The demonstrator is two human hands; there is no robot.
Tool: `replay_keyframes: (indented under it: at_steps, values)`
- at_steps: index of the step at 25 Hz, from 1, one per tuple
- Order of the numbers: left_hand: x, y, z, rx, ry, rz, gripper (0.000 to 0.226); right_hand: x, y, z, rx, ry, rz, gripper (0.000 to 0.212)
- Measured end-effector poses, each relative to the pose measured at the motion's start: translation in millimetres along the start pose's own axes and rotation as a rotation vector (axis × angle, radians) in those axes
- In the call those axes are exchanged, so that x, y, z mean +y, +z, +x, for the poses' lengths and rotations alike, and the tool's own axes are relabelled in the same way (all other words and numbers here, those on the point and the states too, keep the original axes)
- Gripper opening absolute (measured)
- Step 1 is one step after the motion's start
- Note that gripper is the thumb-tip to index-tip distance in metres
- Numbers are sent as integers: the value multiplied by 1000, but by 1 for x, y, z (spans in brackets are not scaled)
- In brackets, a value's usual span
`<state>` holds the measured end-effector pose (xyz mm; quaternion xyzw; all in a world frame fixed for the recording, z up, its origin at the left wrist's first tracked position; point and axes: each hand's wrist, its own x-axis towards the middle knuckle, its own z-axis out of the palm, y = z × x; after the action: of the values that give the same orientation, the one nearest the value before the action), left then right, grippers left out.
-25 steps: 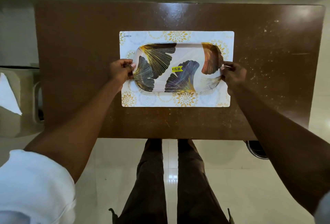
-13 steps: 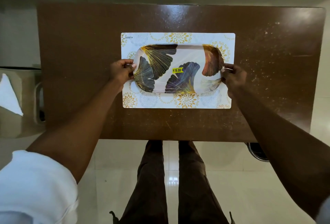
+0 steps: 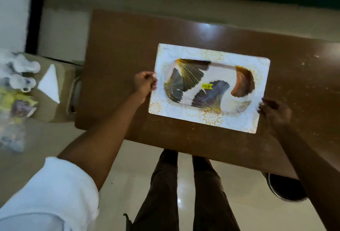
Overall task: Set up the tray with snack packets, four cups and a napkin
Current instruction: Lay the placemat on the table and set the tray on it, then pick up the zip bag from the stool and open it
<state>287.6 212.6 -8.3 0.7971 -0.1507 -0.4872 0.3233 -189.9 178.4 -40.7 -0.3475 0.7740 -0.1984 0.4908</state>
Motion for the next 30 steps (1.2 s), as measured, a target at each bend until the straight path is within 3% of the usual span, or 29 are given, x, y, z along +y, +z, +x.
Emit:
replay_keyframes:
  at_steps: [2, 6, 9, 14, 17, 22, 30]
  values:
    - [4, -26, -28, 49, -5, -60, 21, -1, -26, -7, -2, -41, -158, 31]
    - [-5, -68, -104, 84, -64, -139, 14, -40, -35, -43, -161, -54, -235, 27]
    - [-3, -81, -170, 76, -100, -178, 12, -106, -1, -96, -251, -164, -261, 14]
    - [60, -131, -230, 189, -53, -462, 31, -260, 97, -204, -361, -281, -58, 25]
    - [108, -194, -237, 191, 26, -508, 41, -343, 151, -267, -409, -372, 35, 21]
    - [172, -326, -236, 230, 220, -550, 47, -427, 242, -368, -421, -501, 64, 37]
    - [204, -587, -275, 443, 378, -604, 52, -550, 358, -538, -522, -710, 121, 46]
